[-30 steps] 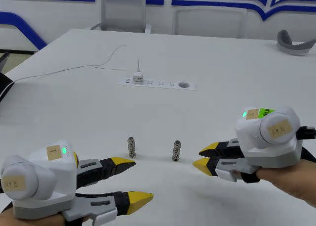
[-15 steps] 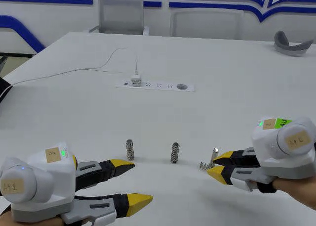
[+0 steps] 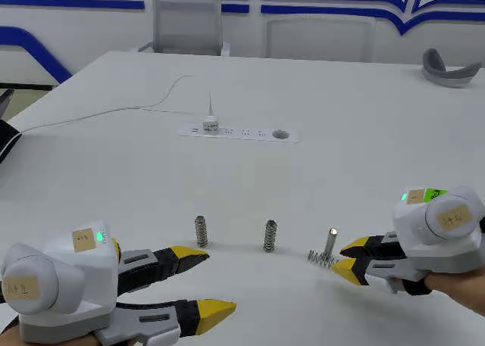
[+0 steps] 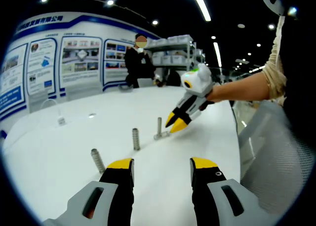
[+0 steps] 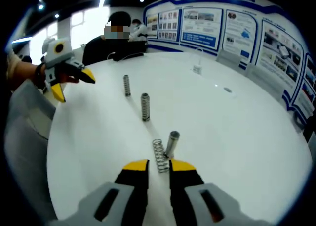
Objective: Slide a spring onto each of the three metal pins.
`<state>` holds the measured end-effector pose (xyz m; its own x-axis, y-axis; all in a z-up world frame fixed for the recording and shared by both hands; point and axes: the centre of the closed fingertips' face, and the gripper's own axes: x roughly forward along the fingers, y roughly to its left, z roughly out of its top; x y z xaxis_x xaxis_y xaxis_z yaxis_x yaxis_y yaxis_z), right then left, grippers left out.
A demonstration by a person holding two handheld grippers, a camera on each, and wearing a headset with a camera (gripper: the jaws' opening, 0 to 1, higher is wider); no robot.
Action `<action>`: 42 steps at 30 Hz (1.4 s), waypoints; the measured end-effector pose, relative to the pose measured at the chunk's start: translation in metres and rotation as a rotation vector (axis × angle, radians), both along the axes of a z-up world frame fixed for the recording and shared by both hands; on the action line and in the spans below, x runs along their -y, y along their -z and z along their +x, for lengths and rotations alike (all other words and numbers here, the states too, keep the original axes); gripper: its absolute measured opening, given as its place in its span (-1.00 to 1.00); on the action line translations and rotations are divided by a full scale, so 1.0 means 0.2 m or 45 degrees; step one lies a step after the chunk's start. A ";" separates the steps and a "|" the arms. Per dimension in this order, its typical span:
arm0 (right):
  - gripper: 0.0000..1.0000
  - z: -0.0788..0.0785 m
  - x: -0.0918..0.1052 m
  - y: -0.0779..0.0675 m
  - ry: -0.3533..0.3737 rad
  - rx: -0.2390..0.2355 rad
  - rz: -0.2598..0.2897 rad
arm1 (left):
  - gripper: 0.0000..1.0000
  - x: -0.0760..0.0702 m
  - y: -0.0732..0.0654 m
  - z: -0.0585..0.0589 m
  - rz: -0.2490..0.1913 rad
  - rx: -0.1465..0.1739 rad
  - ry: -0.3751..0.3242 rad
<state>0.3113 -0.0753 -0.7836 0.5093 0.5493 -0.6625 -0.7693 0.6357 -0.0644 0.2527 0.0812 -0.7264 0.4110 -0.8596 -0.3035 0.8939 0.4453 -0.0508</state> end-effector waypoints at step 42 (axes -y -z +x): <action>-0.77 -0.09 -0.08 0.00 -0.157 -0.058 -0.039 | -0.11 0.01 0.02 0.00 0.034 0.006 0.021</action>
<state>0.2934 -0.0597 -0.7826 0.4080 0.5849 -0.7010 -0.8442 0.5341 -0.0457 0.2531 0.0793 -0.7295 0.3985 -0.8578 -0.3246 0.9013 0.4318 -0.0349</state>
